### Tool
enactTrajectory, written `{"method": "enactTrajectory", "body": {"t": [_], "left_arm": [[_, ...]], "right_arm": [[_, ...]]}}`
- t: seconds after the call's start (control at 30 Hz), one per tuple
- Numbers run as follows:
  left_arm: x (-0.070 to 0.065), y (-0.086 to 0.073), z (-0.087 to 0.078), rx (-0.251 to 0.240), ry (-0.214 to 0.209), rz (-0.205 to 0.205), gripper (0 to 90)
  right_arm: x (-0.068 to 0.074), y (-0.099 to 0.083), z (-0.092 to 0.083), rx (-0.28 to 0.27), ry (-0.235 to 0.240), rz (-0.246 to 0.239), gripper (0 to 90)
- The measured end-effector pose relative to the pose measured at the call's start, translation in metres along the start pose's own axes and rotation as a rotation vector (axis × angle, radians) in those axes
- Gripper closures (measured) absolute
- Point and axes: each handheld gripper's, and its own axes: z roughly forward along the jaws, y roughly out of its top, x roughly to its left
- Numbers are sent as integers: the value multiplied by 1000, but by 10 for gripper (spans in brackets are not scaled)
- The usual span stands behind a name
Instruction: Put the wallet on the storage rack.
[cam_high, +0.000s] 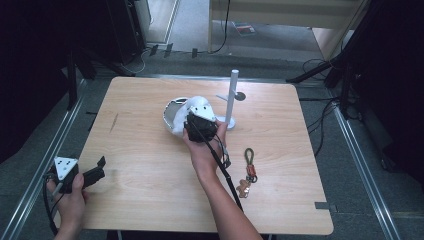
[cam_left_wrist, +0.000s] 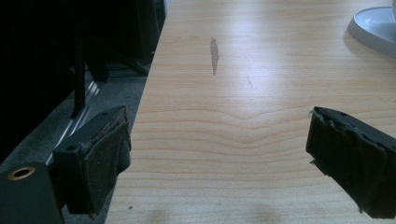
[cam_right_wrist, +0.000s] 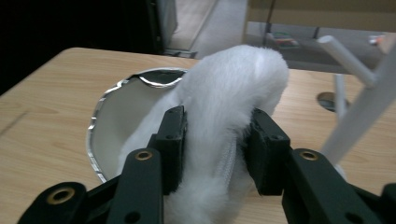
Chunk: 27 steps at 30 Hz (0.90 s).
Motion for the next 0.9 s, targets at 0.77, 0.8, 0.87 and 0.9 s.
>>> {"method": "enactTrajectory", "body": {"t": [0.77,0.8,0.87,0.9], "left_arm": [[0,0,1,8,-1,4,73],[0,0,1,9,0,4,73],[0,0,1,8,-1,4,73],[0,0,0,8,-2,4,72]], "right_arm": [[21,-18,23,-36,-110,-195,732],[20,-18,24,-28,-102,-187,727],[19,-19,26,-19,-92,-178,724],[18,-19,28,-9,-80,-167,720]]}}
